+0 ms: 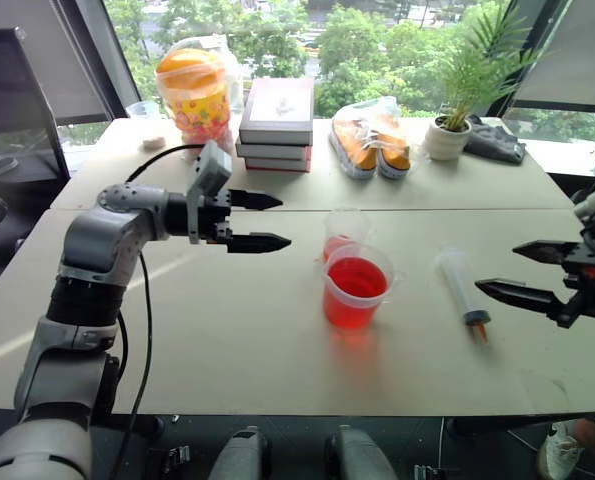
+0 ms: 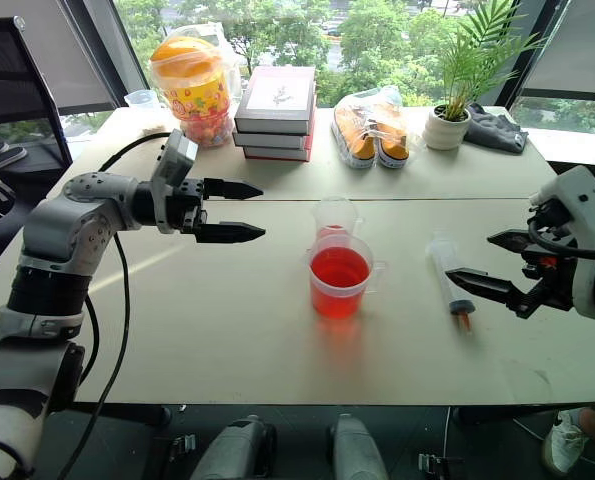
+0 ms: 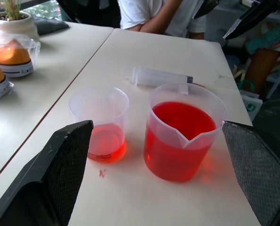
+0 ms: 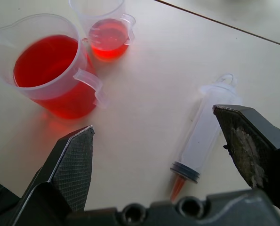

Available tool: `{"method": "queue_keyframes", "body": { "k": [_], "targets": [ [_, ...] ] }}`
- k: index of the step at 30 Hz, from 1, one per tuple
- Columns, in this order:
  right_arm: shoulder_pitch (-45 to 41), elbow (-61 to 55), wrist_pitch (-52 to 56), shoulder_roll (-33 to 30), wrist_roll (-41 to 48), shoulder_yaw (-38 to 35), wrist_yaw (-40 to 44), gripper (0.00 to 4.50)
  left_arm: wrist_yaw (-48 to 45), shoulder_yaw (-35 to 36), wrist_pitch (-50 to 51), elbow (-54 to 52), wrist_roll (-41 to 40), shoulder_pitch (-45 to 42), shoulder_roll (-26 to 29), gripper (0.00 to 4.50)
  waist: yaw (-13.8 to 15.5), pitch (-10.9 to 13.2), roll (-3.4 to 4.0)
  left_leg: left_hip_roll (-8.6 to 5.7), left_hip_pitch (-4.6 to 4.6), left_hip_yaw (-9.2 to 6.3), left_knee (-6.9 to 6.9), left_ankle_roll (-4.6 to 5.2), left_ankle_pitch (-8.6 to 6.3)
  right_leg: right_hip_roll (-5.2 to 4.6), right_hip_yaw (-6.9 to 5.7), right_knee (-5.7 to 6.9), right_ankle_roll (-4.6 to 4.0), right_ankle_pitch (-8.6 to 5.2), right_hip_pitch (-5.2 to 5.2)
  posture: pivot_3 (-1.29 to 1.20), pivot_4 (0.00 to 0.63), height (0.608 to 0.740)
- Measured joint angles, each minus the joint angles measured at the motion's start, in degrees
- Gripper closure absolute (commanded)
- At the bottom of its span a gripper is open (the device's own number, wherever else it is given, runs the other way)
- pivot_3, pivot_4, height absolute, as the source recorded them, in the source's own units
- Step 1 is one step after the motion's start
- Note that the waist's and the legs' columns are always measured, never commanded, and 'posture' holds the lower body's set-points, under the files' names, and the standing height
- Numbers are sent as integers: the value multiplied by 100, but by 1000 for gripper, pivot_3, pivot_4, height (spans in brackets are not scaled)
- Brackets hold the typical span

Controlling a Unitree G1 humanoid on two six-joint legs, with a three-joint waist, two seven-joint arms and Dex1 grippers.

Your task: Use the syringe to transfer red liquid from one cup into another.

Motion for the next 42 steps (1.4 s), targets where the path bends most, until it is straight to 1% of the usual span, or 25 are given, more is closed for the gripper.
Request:
{"method": "queue_keyframes", "body": {
  "k": [23, 29, 31, 36, 38, 39, 40, 41, 42],
  "targets": [
    [115, 15, -20, -1, 92, -10, -176, 43, 187, 27, 166, -104, -265, -27, -3, 0, -1, 0, -1, 0, 0, 0, 0, 0, 0, 1, 0, 0, 0, 0, 0, 0, 150, 740],
    [18, 402, -17, -121, 95, 106, -277, 43, 231, 33, 189, -163, -298, -24, 1, 0, -4, 1, -1, 0, 0, 1, 0, 0, 0, 0, 1, 0, 0, 0, 0, 0, 150, 740],
    [-63, 623, -13, -218, 65, 286, -346, 43, 237, 36, 192, -167, -329, -21, -3, 0, -6, 1, -1, 0, 1, 1, 0, 0, 0, 0, 1, 0, 0, 0, 0, 0, 150, 740],
    [-949, 1582, 84, -492, 59, 1363, -450, 43, 209, 24, 161, -132, -339, -16, -74, 0, -15, 1, 0, 0, 2, 3, -1, 0, 0, 0, 2, -1, -1, 0, -1, 0, 150, 740],
    [-1725, 2201, 269, -379, -15, 2110, -575, 43, 187, -13, 103, -42, -307, -47, -164, 0, -35, 1, -1, 0, 3, 6, 2, 0, 0, -1, 4, -1, -2, 1, 0, 0, 150, 740],
    [-1993, 2484, 343, -281, -71, 2342, -641, 43, 179, -43, 61, -11, -288, -81, -240, 0, -26, 2, -1, 0, 2, 7, 2, 0, 1, -1, 5, -3, -5, 3, 0, 0, 150, 740],
    [-2524, 2978, 511, -79, -184, 2807, -728, 43, 136, -64, 4, 28, -261, -88, -264, 0, -38, 1, -2, 0, 3, 7, 2, 0, 1, -1, 6, -3, -5, 3, -2, 0, 150, 740],
    [-2689, 3204, 566, -19, -257, 3026, -769, 43, 120, -89, -11, 48, -250, -112, -310, 0, -28, 1, 0, 0, 0, 8, 0, 0, 1, -1, 6, -3, -5, 3, -6, 0, 150, 740],
    [-2976, 3556, 653, 83, -359, 3394, -806, 43, 94, -128, -63, 71, -239, -119, -329, 0, -22, 1, 1, 0, -3, 7, -3, 0, 1, 0, 6, -2, -5, 3, -12, 0, 150, 740]
  ]
}}
